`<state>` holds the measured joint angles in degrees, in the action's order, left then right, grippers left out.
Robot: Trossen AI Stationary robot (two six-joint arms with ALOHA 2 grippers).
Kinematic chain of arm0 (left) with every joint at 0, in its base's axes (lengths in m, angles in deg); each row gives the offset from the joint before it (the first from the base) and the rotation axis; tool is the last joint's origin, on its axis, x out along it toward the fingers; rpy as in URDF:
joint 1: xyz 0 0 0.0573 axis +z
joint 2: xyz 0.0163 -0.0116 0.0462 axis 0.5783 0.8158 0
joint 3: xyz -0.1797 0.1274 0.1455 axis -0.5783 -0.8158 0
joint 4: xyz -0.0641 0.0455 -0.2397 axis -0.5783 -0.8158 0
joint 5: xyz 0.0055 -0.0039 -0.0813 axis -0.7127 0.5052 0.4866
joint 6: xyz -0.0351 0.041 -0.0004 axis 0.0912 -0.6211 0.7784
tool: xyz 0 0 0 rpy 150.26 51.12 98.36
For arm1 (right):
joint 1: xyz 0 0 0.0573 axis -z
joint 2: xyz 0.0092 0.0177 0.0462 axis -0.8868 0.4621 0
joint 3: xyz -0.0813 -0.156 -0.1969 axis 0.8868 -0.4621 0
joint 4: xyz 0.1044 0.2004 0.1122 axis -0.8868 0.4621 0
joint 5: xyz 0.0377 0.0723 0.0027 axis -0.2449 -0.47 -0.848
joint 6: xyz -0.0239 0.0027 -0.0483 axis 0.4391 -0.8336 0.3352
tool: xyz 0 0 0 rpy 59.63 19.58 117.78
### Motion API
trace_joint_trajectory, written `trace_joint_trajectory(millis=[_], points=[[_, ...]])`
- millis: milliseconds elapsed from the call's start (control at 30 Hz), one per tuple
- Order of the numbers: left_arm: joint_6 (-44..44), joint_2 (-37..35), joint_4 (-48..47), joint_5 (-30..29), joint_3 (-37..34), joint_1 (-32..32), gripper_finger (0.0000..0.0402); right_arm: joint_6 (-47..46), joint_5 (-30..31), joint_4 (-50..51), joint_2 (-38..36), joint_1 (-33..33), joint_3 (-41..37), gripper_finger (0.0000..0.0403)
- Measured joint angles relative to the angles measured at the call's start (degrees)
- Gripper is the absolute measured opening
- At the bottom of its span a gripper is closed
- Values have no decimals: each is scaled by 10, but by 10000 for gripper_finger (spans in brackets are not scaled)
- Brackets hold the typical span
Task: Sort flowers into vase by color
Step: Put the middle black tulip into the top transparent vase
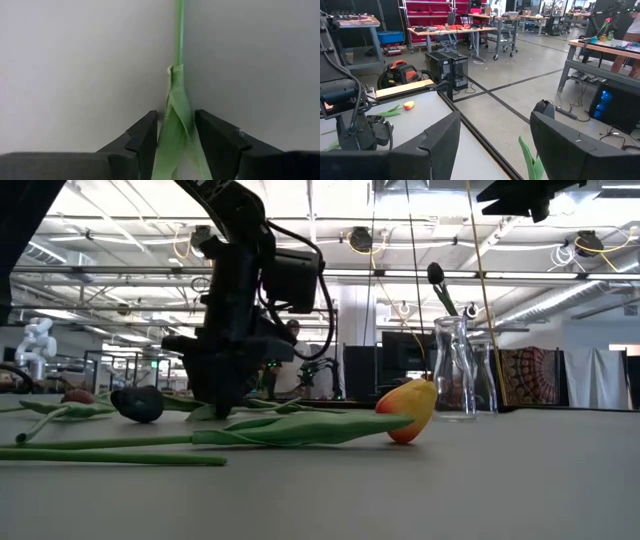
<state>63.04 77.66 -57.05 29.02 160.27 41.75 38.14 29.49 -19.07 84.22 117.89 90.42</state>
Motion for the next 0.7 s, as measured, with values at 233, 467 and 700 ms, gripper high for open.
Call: trace_joint_trajectory(millis=[233,467,700], points=[[0,0,5,22,0,0,107,0,0,0,0,0,0,233],[-5,-1,5,32,0,-1,18,0,0,0,0,0,0,233],[-29,-1,-10,30,15,-10,10,0,0,0,0,0,0,233]])
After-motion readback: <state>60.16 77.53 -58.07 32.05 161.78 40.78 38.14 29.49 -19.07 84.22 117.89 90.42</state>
